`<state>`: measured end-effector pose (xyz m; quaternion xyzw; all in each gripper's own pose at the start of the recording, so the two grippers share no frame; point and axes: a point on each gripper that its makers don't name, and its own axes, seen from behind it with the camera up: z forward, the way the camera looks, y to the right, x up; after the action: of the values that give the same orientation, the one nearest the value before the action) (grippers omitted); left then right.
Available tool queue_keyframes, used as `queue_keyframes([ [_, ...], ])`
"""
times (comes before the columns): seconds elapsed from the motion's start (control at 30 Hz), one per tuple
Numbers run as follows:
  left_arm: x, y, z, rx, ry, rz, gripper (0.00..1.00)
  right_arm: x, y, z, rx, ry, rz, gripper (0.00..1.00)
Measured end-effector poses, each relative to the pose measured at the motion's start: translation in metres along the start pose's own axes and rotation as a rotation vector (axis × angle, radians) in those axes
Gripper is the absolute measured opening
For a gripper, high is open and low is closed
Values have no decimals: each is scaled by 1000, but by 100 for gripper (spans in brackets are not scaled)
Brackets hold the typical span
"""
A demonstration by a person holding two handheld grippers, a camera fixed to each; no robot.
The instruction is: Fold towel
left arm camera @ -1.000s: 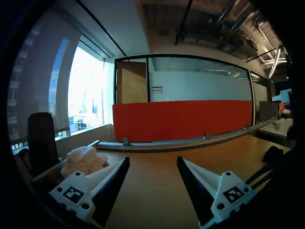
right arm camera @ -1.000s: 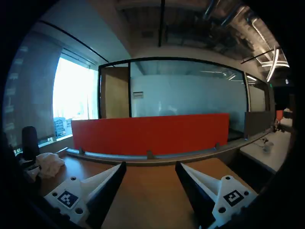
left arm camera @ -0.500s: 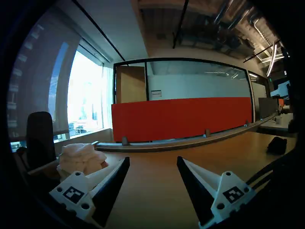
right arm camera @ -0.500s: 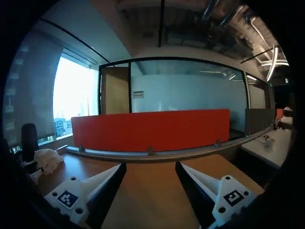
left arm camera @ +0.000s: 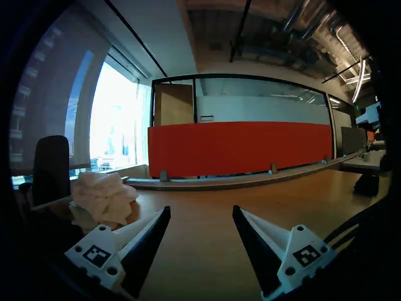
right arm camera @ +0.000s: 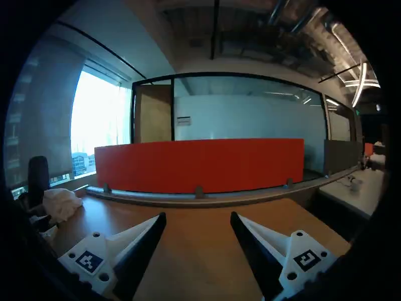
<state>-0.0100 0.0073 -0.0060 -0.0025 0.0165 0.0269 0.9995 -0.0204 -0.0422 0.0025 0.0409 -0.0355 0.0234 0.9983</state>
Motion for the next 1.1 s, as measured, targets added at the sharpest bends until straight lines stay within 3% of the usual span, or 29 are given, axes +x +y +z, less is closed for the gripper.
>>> queue_keyframes([
  [0.37, -11, -6, 7, 1, -26, -37, 92, -4, 2, 0, -6, 1, 8, 99],
  [0.87, -11, -6, 8, 5, -31, -37, 92, -6, 13, -1, -13, -5, 0, 99],
  [1.1, -10, -7, 7, 5, -32, -35, 92, 4, 24, -4, -18, 25, -16, 99],
])
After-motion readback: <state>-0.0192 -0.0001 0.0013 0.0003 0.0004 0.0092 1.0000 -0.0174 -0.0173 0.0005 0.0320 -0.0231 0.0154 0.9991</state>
